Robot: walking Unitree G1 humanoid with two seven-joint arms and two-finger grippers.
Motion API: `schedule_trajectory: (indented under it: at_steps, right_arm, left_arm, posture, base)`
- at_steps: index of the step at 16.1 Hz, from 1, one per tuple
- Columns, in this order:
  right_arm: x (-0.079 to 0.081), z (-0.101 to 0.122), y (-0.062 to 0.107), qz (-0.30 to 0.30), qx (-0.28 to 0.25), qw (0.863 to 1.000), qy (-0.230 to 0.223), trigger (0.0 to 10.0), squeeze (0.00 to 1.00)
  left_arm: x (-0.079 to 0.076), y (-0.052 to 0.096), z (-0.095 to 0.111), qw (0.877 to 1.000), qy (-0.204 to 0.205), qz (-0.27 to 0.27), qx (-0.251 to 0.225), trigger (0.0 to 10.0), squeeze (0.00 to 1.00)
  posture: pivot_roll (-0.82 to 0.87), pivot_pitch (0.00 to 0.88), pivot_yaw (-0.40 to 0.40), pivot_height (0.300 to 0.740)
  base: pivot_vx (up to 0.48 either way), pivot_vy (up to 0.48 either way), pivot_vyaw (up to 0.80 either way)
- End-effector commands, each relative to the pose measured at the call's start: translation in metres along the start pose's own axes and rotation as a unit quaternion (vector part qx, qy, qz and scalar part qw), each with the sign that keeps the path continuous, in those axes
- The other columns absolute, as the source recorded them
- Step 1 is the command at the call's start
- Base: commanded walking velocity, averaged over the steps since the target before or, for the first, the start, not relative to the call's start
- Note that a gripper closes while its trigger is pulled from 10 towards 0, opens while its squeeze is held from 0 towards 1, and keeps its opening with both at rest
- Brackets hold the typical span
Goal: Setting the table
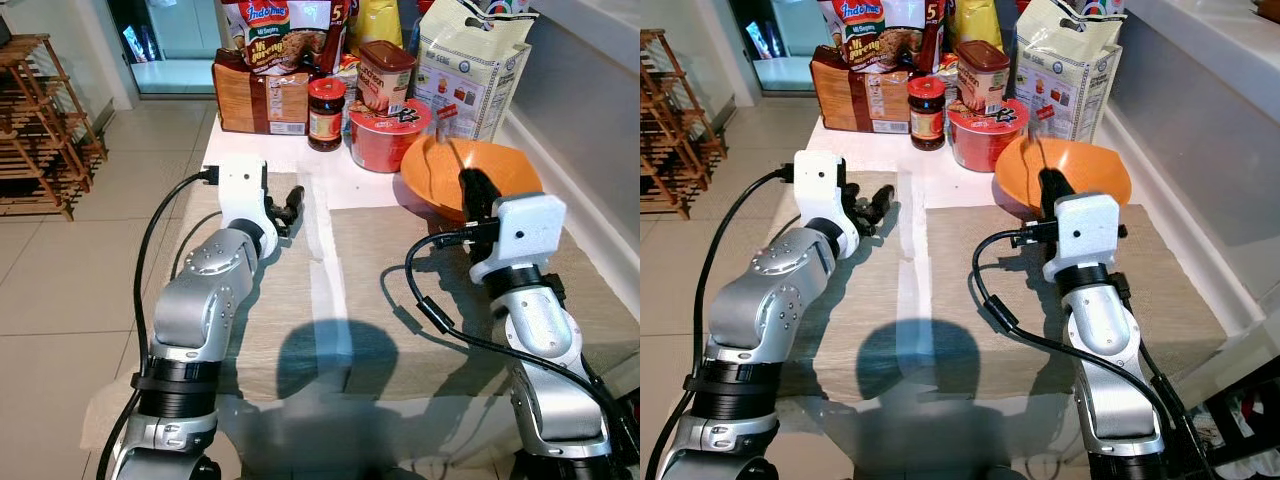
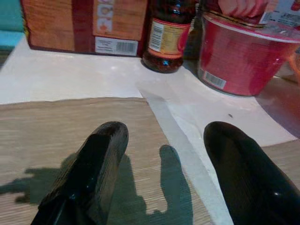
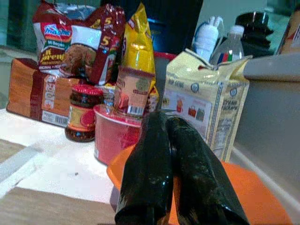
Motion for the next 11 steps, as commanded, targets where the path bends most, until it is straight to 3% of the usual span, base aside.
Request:
schedule_trajectory:
  at_steps: [1, 8, 11]
  right_arm:
    - [0.003, 0.014, 0.0, 0.007, -0.031, 0.999, 0.007, 0.0, 0.0]
    - [0.026, 0.026, 0.002, 0.062, -0.045, 0.995, -0.061, 0.0, 0.0]
    - [0.035, 0.003, 0.012, 0.092, 0.015, 0.99, -0.106, 0.0, 0.0]
  left_arm:
    - [-0.002, 0.0, 0.003, 1.0, -0.01, -0.001, -0.006, 10.0, 0.0]
    - [-0.004, 0.001, 0.002, 1.0, -0.011, -0.003, -0.009, 10.0, 0.0]
    - [-0.002, 0.002, 0.002, 1.0, -0.011, 0.002, -0.009, 10.0, 0.0]
  posture:
    - [-0.1, 0.0, 0.002, 0.74]
    - [-0.1, 0.0, -0.003, 0.74]
    - [-0.1, 0.0, -0.007, 0.74]
  base:
    - [0.0, 0.0, 0.0]
    - [0.0, 0.0, 0.0]
    - [0.0, 0.0, 0.0]
Point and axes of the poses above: a point about 5 cm out from each wrist's last joint towards the gripper, its own y axis pointing back from the gripper into the wrist, its own z axis along the axis of the wrist's last joint, x = y × z, the point moved 3 cm from there along -y, pointing out of the wrist towards the gripper, and after that the axes turned 4 degrees about y, right-handed, at the moved point
